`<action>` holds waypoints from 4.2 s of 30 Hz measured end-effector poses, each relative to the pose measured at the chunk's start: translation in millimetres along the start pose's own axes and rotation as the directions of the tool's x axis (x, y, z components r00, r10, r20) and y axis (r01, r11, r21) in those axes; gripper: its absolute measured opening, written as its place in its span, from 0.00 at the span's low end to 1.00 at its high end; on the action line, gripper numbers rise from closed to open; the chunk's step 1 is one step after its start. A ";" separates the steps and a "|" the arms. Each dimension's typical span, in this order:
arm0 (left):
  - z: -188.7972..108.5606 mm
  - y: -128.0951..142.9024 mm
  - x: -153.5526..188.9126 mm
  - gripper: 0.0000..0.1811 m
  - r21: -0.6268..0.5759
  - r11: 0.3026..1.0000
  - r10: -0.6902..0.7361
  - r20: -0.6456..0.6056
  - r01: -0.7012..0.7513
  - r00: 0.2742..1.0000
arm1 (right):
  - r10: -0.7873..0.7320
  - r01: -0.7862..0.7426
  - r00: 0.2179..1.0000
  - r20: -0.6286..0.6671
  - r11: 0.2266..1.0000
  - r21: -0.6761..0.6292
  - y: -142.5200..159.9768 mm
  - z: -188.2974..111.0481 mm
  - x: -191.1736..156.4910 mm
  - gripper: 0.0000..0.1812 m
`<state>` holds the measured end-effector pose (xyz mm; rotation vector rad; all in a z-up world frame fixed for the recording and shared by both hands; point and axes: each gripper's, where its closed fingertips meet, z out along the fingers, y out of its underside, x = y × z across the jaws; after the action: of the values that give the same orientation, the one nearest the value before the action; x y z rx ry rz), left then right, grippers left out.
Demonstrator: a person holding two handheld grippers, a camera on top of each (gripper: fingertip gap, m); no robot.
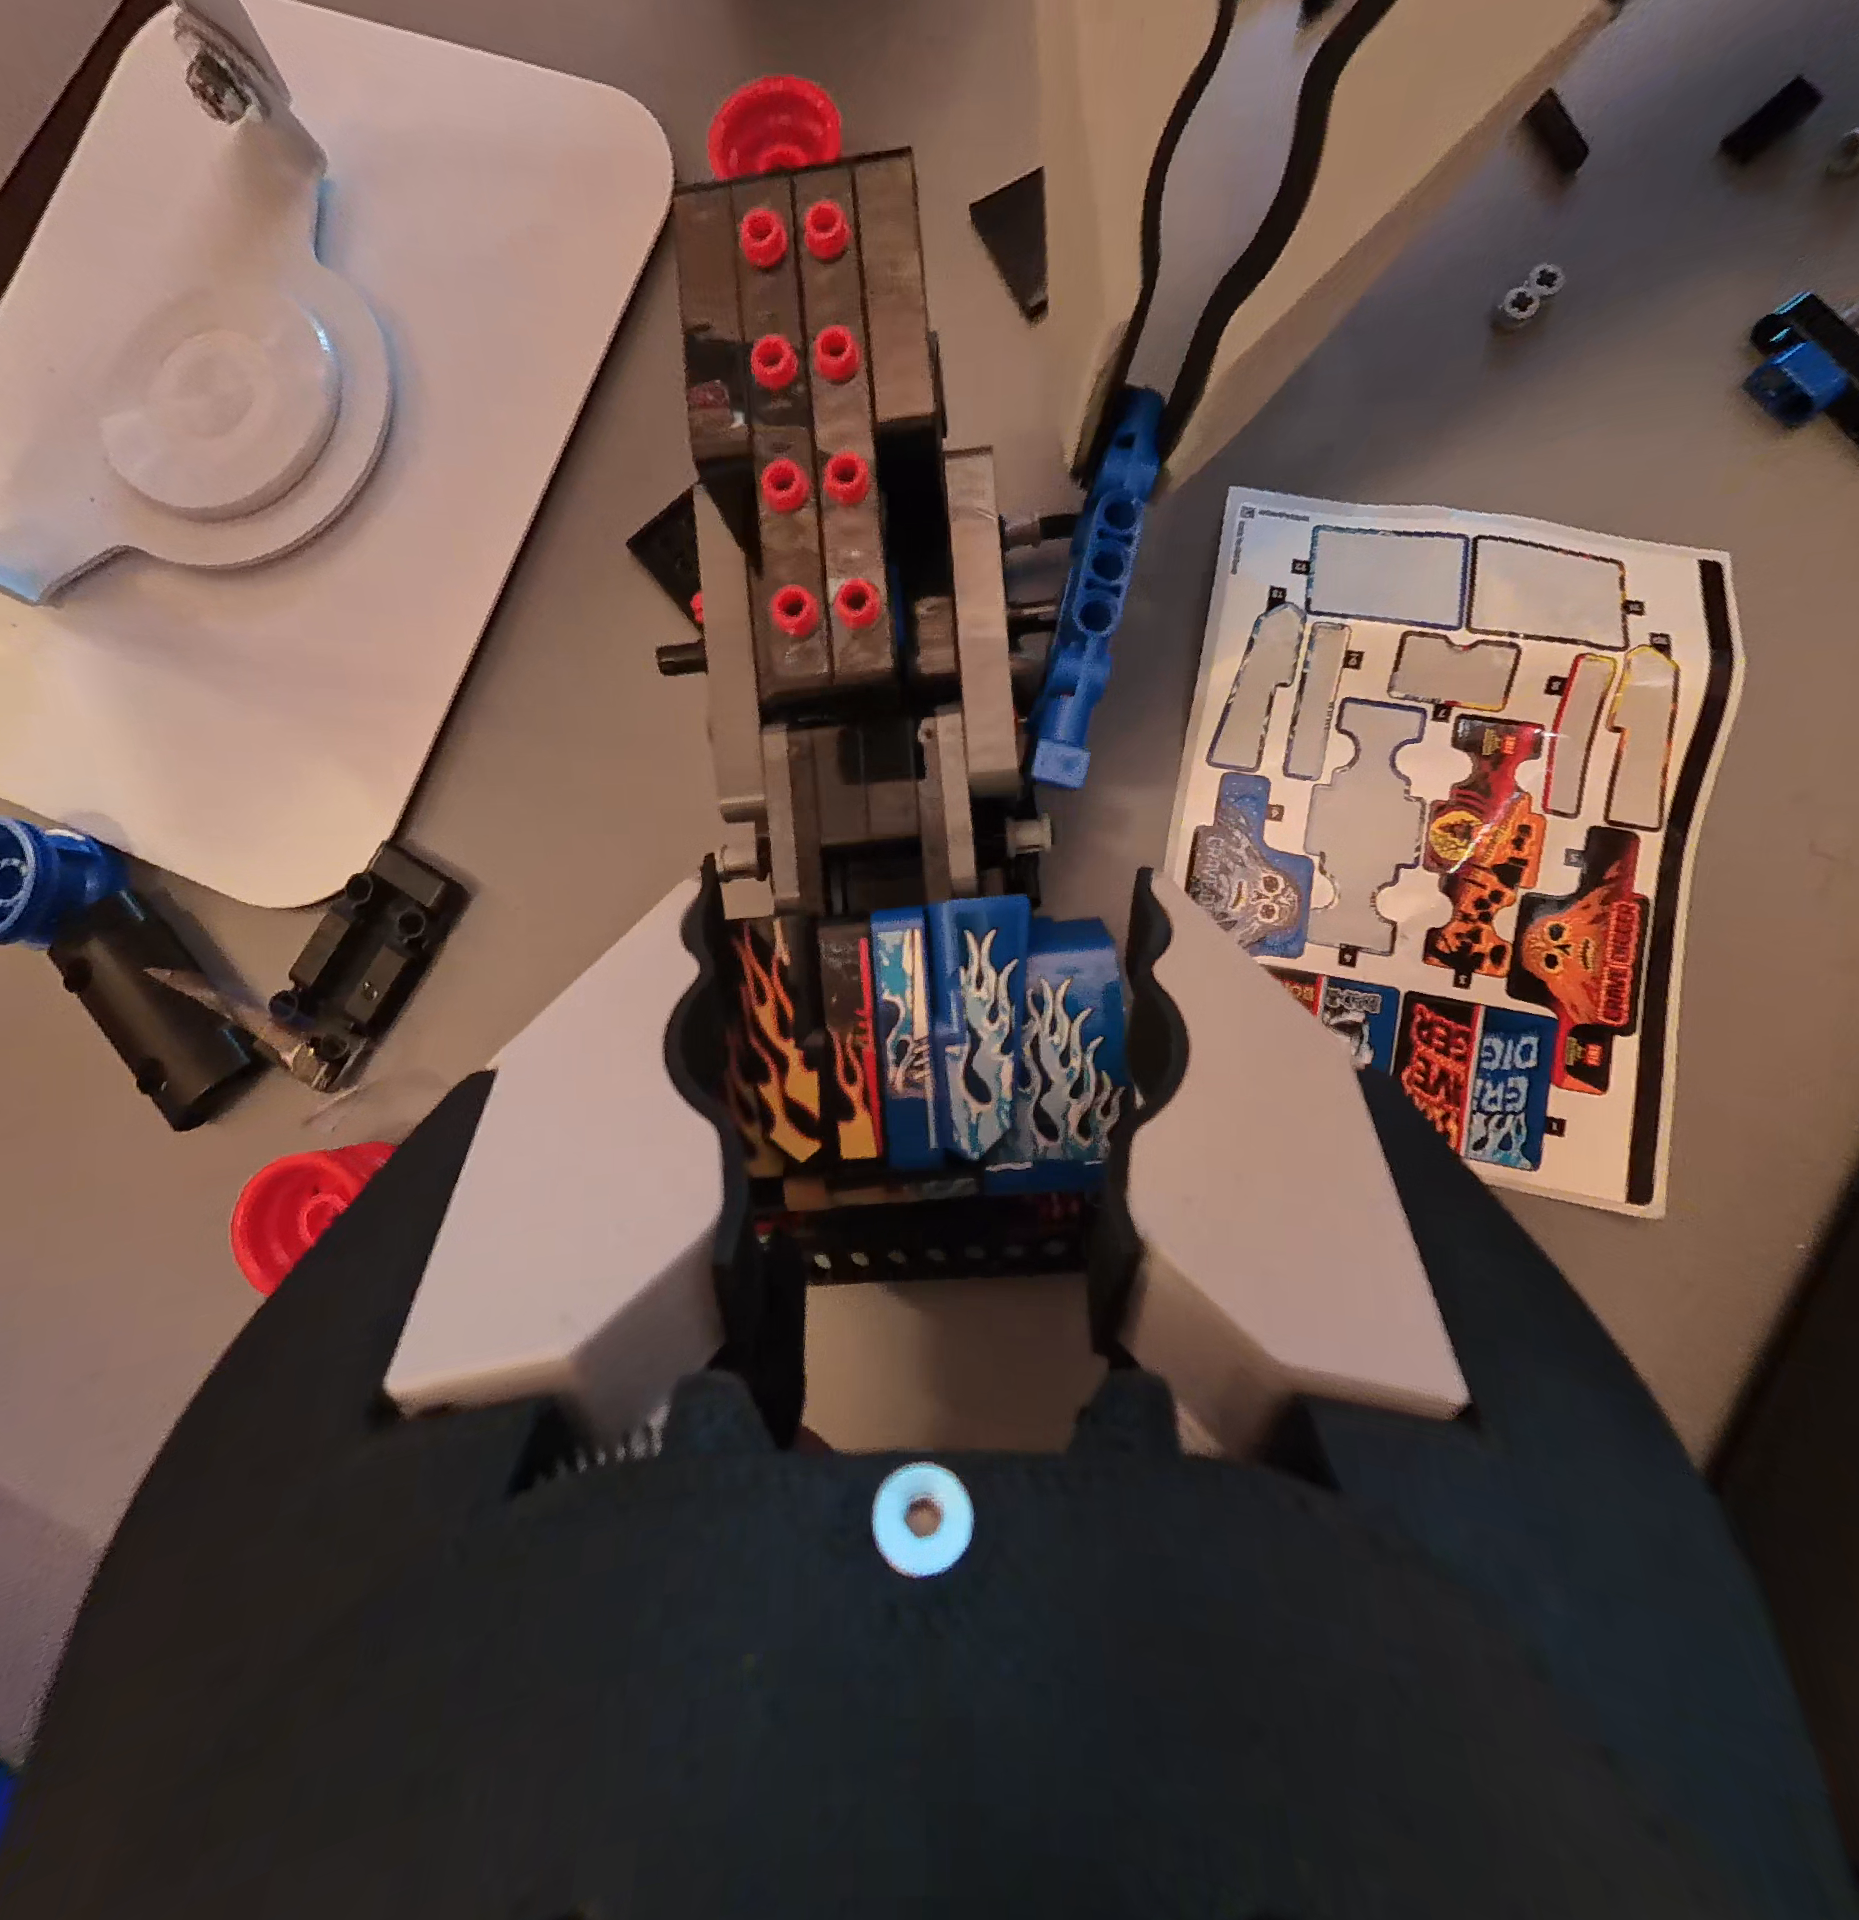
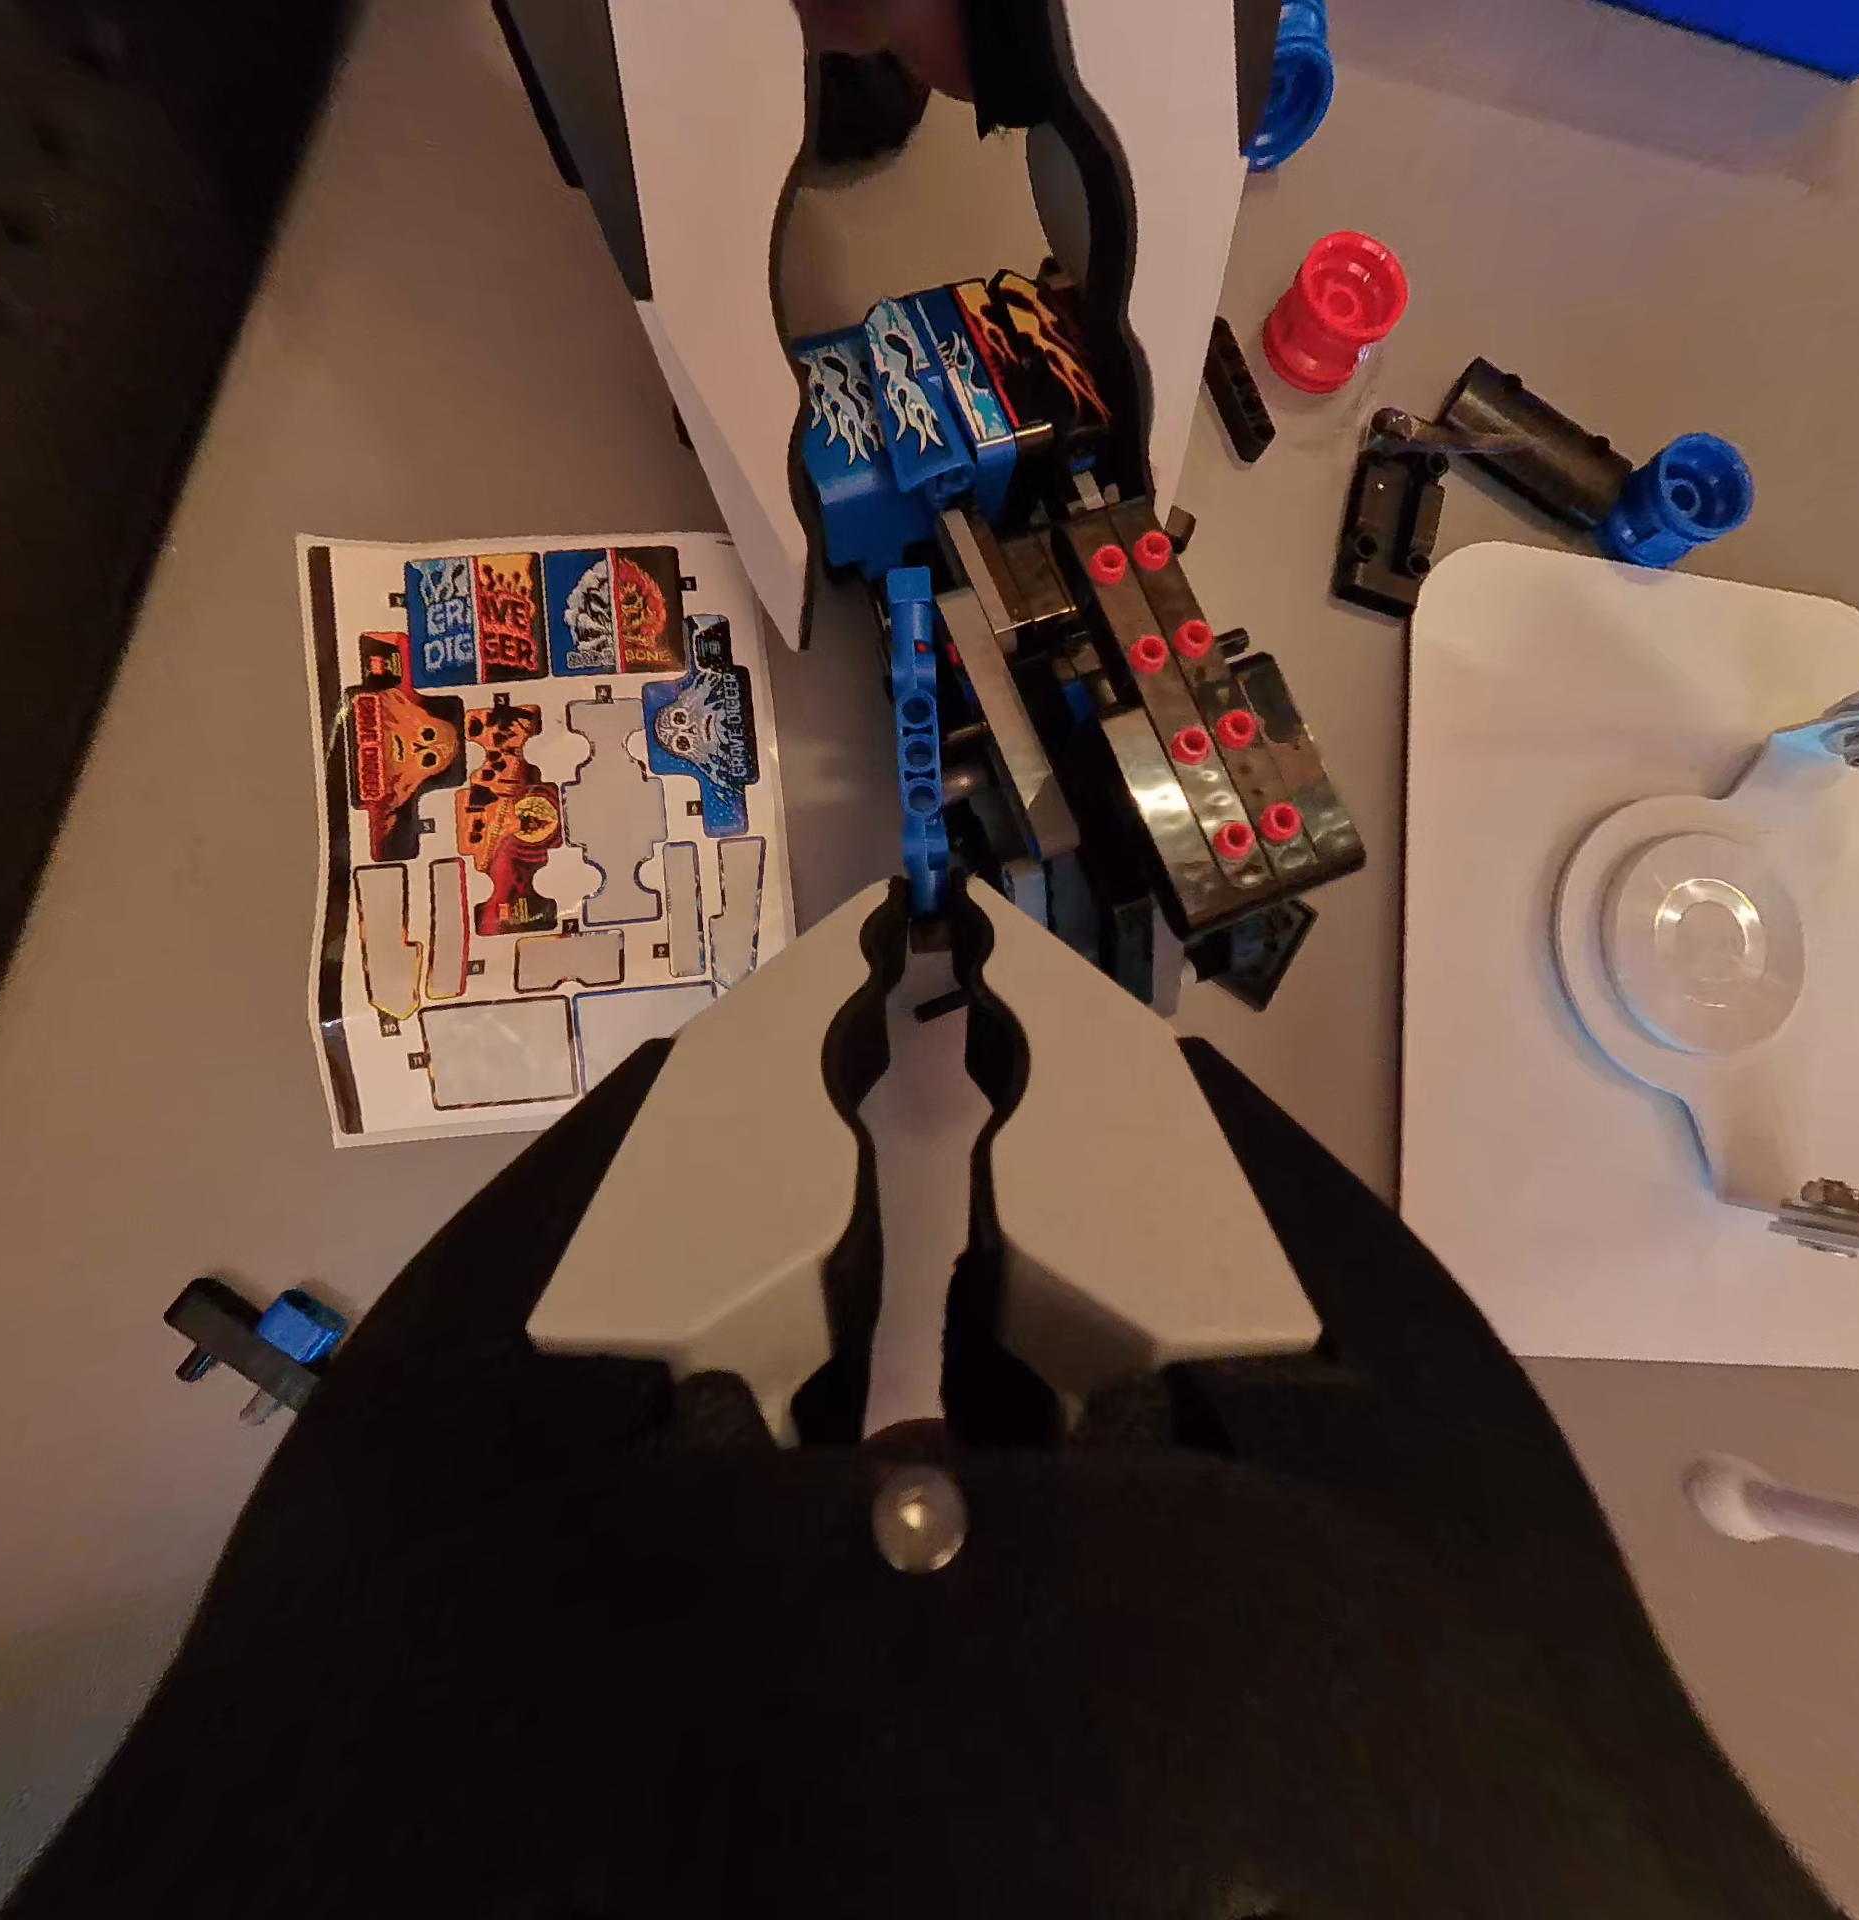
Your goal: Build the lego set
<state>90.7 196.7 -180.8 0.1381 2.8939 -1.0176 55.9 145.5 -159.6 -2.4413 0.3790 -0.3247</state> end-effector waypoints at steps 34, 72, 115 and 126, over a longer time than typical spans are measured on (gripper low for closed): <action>-0.1 4.5 -5.2 0.44 0.025 0.999 0.020 -0.030 -0.019 0.999 | 0.041 -0.024 0.963 0.268 0.997 -0.067 11.0 29.5 -48.2 0.06; 4.8 -4.1 -2.8 0.46 0.120 0.992 -0.020 -0.066 0.028 0.998 | -0.327 0.366 0.856 -0.399 0.930 0.023 -41.5 33.9 19.6 0.11; 6.8 -5.3 -4.3 0.48 0.130 0.991 -0.039 -0.049 0.045 0.998 | -0.320 0.368 0.865 -0.386 0.928 0.055 -39.9 35.2 15.9 0.16; 7.5 -5.2 -5.2 0.48 0.123 0.991 -0.048 -0.042 0.053 0.998 | -0.342 0.390 0.851 -0.398 0.920 0.044 -39.9 35.4 16.8 0.15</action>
<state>95.6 187.7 -182.9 0.0923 2.8821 -1.2168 90.4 189.6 -159.4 -2.3099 0.0430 -0.9745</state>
